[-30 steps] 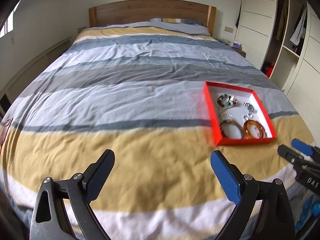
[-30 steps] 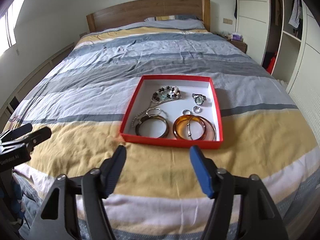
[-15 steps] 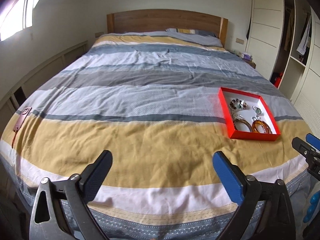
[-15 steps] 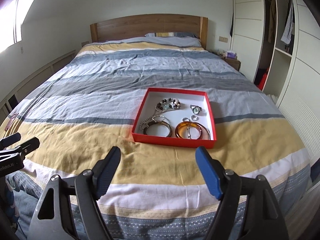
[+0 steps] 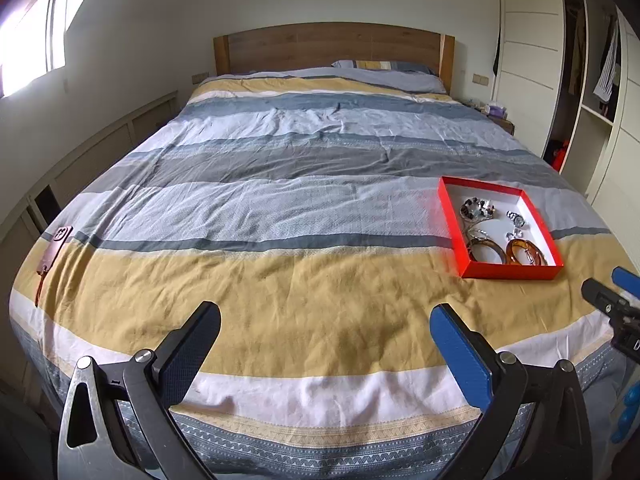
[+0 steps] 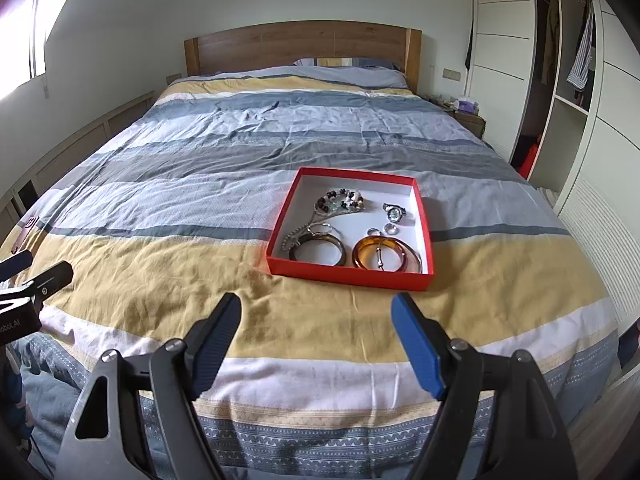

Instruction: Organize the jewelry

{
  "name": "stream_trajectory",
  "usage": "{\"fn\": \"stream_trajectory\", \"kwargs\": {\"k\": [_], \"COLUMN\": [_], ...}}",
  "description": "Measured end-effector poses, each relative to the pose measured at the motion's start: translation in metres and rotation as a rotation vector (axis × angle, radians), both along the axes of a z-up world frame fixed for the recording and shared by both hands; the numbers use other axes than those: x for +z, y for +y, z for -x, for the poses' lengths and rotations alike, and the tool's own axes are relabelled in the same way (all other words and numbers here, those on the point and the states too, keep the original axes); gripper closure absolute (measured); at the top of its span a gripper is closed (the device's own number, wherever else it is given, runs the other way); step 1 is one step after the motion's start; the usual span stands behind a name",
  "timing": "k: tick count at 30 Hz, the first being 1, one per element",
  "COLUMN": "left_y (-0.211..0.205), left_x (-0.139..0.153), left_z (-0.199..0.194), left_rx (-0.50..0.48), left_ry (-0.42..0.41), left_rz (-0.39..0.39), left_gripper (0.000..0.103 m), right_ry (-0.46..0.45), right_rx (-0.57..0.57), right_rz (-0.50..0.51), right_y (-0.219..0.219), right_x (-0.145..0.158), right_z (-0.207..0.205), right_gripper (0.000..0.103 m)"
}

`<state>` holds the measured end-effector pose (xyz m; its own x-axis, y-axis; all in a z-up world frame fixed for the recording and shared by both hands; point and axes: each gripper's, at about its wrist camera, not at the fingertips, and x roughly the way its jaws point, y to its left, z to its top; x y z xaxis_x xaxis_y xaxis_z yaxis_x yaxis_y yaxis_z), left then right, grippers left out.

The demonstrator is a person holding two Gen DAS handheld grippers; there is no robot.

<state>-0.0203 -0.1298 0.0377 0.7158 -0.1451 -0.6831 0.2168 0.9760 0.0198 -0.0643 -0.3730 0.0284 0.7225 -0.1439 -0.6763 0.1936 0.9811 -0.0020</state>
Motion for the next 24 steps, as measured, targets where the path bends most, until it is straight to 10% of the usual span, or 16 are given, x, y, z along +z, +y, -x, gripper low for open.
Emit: {"fn": "stream_trajectory", "kwargs": {"k": [24], "left_y": [0.026], "left_x": [0.021], "left_z": [-0.011], "left_rx": [-0.005], "left_ry": [0.034], "left_rz": [0.011], "left_gripper": [0.001], "right_ry": [0.079], "right_rx": [0.067], "right_rz": [0.012], "right_y": [-0.01], "right_x": [0.019], "right_z": [-0.009], "right_gripper": [0.027]}}
